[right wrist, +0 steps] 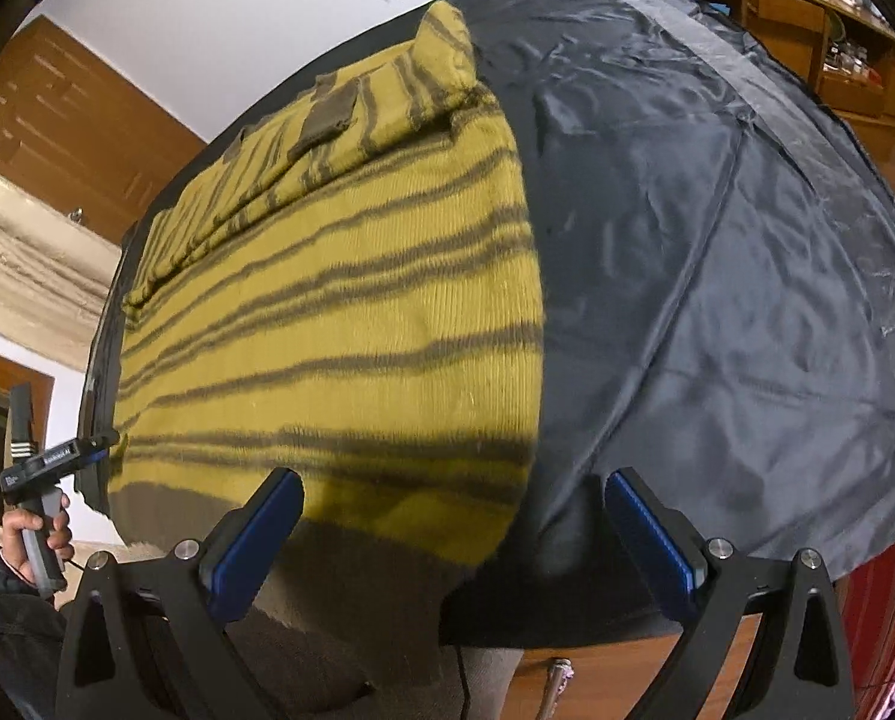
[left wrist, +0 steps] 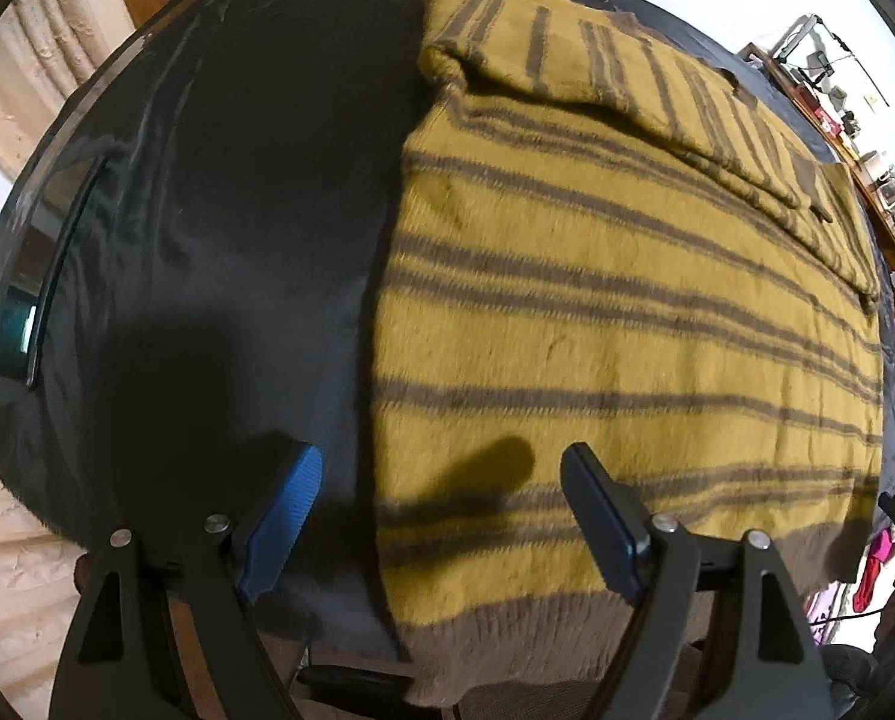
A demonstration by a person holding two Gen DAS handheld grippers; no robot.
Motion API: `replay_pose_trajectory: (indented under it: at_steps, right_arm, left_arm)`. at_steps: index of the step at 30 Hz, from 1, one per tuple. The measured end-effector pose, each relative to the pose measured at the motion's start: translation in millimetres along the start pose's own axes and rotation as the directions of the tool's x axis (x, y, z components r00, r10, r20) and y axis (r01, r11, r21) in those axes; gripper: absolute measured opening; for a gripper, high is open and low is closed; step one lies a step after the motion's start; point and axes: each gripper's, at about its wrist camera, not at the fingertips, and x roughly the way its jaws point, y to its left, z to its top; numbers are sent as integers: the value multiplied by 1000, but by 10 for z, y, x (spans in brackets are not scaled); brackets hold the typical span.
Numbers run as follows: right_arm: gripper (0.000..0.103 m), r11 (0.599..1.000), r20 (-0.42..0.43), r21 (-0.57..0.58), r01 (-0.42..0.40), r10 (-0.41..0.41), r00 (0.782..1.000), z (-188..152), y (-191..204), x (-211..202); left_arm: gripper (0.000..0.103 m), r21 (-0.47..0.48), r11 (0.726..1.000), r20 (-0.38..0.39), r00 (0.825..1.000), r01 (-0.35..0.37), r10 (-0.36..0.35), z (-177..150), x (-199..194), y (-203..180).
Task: Fold clothes
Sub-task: 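Move both grippers to the brown ribbed hem of the sweater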
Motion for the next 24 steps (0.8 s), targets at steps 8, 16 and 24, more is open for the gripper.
replay_pose_trajectory:
  at_steps: [8,16,24]
  right_arm:
    - [102,999,-27,-45,-31,30,999,-108,89,86]
    - [102,997,-25,-51,-55,54,998,-128,151,136]
    - [102,997,-28,-54,-62,60,998,-113,138,141]
  left_arm:
    - [85,-36,999,-3,1000,23,-23,-308,-98,147]
    - [85,-47,997,-6,998,65,-66,-500,-172,234]
    - [85,-105,981,2,987,161,-162,-699,-225,373]
